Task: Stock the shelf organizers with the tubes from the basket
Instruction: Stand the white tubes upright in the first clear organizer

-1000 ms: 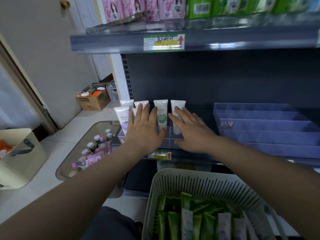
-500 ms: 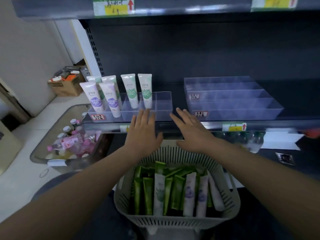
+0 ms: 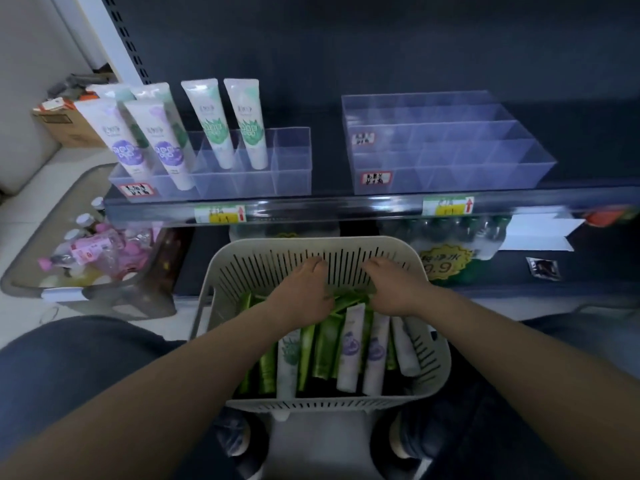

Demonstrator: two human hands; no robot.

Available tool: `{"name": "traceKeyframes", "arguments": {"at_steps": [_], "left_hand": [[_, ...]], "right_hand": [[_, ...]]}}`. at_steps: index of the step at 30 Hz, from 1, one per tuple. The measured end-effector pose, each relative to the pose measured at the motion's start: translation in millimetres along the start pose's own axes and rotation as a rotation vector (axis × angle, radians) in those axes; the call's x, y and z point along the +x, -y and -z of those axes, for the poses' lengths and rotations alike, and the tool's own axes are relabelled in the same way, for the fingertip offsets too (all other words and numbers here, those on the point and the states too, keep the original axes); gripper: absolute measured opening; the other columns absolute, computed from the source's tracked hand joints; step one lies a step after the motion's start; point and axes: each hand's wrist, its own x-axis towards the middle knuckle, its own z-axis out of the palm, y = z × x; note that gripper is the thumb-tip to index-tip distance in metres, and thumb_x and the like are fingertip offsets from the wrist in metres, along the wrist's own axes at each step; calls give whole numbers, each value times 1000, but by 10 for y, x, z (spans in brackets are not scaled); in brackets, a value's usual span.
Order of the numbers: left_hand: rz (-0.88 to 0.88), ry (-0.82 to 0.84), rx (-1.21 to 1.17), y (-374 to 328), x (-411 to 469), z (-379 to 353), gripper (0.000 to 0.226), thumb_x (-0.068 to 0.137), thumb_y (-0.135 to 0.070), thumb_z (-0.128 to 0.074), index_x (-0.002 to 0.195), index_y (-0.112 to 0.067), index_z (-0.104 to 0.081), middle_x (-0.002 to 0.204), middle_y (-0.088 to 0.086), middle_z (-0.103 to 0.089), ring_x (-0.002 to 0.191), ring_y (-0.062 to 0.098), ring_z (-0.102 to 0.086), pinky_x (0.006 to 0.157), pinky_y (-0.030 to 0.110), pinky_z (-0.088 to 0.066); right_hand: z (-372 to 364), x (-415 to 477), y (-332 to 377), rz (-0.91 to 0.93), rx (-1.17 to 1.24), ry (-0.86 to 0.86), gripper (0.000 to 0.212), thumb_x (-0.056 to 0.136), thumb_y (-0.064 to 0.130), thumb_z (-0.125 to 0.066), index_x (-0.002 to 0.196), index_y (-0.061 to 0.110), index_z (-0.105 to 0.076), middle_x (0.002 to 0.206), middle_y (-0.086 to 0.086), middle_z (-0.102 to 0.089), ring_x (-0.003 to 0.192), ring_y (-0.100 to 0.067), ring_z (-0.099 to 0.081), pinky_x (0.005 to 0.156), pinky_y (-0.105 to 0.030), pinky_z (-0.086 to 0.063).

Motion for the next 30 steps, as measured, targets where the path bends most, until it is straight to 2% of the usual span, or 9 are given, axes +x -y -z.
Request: {"name": "traceKeyframes", "arguments": {"at_steps": [3, 4, 7, 11, 13, 15, 19, 24, 30], "left_hand": [[4, 143, -63, 10, 103, -180, 65, 88, -29, -54, 142, -8, -27, 145, 11, -32, 133, 24, -32, 107, 29, -29], [4, 181, -78, 16, 141, -237, 60, 89, -28, -54, 141, -9, -30, 141, 10, -37, 129, 24, -36, 103, 28, -32], [-3, 295, -100, 23, 265, -390, 57, 90, -27, -51, 141, -13, -31, 137, 11, -41, 124, 25, -41, 99, 28, -36], [-13, 386, -94, 17, 426, -552, 58, 92, -32, -52, 141, -10, -32, 144, 13, -38, 128, 26, -40, 104, 34, -37], [-42, 413, -104, -3, 503, -595, 60, 92, -35, -53, 143, -11, -30, 143, 12, -39, 127, 25, -41, 103, 33, -38], [-65, 416, -124, -22, 579, -616, 55, 92, -34, -54, 138, -10, -37, 136, 13, -47, 120, 25, -47, 97, 31, -42], [-62, 452, -194, -27, 690, -675, 43, 91, -32, -56, 125, -7, -50, 124, 13, -57, 109, 24, -54, 91, 30, -46], [-18, 434, -212, -26, 738, -775, 27, 88, -31, -60, 97, -5, -58, 103, 20, -62, 86, 21, -54, 57, 17, -29], [-70, 366, -159, 20, 706, -802, 32, 85, -32, -63, 104, -6, -60, 102, 12, -57, 96, 21, -53, 68, 18, -30]], "right_hand": [[-114, 42, -131, -28, 18, 76, 11, 84, 23, -56, 88, 14, -53, 95, -5, -52, 94, -20, -51, 74, -28, -45], [-145, 56, -165, -38, 20, 95, 7, 84, 18, -54, 78, 14, -52, 87, -5, -54, 89, -21, -54, 68, -27, -43], [-236, 109, -247, -80, -12, 181, 10, 85, 14, -51, 75, 13, -52, 78, -3, -54, 82, -20, -56, 58, -24, -42], [-346, 183, -276, -139, -85, 216, 22, 86, 16, -51, 68, 19, -40, 72, 3, -42, 65, -10, -41, 47, -19, -25], [-408, 235, -293, -144, -77, 230, 9, 88, 17, -50, 93, 10, -56, 93, -6, -55, 73, -11, -44, 49, -18, -26], [-460, 274, -284, -143, -55, 257, 31, 92, 22, -49, 120, 8, -54, 117, -12, -56, 95, -18, -53, 64, -18, -37], [-576, 342, -268, -183, -51, 298, 34, 92, 23, -51, 122, 7, -56, 123, -13, -56, 109, -24, -55, 91, -31, -48], [-593, 349, -250, -234, -12, 218, 27, 91, 11, -51, 114, -1, -57, 119, -19, -55, 110, -31, -54, 88, -33, -45], [-577, 427, -251, -291, 120, 293, 32, 95, 19, -48, 123, 3, -53, 127, -17, -54, 117, -24, -51, 97, -29, -42]]}}
